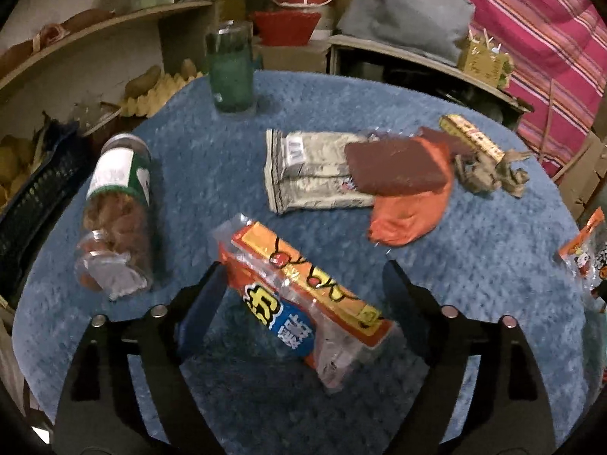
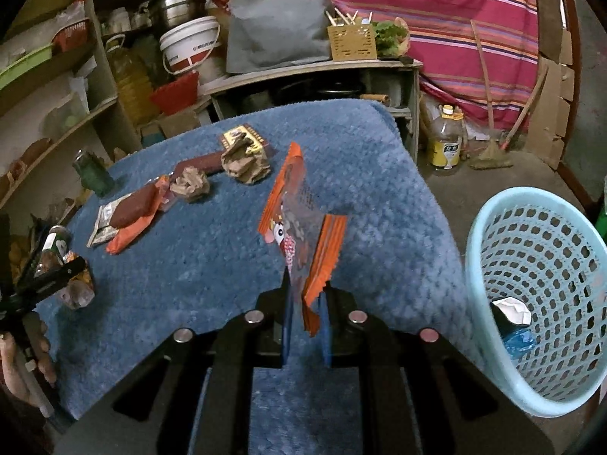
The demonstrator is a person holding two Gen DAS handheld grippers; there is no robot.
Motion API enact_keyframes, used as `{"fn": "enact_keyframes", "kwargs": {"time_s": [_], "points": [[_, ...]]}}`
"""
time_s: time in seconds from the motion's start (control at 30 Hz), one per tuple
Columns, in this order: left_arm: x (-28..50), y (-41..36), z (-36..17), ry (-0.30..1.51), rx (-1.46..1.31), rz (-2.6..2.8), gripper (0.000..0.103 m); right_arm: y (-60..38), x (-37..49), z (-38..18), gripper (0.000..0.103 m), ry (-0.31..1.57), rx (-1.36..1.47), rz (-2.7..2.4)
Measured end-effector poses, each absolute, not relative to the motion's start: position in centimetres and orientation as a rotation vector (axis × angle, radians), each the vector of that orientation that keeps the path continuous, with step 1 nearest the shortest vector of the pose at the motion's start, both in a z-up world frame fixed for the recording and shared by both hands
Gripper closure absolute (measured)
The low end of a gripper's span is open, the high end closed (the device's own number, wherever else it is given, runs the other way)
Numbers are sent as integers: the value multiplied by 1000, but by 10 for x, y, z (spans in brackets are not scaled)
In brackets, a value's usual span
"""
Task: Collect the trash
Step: 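Carry the orange wrapper toward the basket with the right while the left grasps the snack bag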
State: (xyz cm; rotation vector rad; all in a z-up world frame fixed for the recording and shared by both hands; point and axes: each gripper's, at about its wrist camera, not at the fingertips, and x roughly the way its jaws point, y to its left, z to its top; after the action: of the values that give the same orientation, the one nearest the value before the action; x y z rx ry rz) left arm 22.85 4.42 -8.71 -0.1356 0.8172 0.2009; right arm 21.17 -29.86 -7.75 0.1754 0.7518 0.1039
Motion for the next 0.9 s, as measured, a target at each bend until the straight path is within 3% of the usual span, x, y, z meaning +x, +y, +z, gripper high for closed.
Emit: {"fn": "enact_keyframes", "kwargs": {"time_s": [0.3,0.4,0.43,0.9], "points": [[240,56,-106,890,-227,179,12,-295,218,-89,90,775,174,119],[241,52,-105,888,-201,167,18,-295,218,-90,90,774,171,121],[240,50,-104,886,-196,150,25,-294,219,-90,90,772,172,119],[236,-9,-58,778,-95,28,29,-330,201,-57,90,674,176,95]]}}
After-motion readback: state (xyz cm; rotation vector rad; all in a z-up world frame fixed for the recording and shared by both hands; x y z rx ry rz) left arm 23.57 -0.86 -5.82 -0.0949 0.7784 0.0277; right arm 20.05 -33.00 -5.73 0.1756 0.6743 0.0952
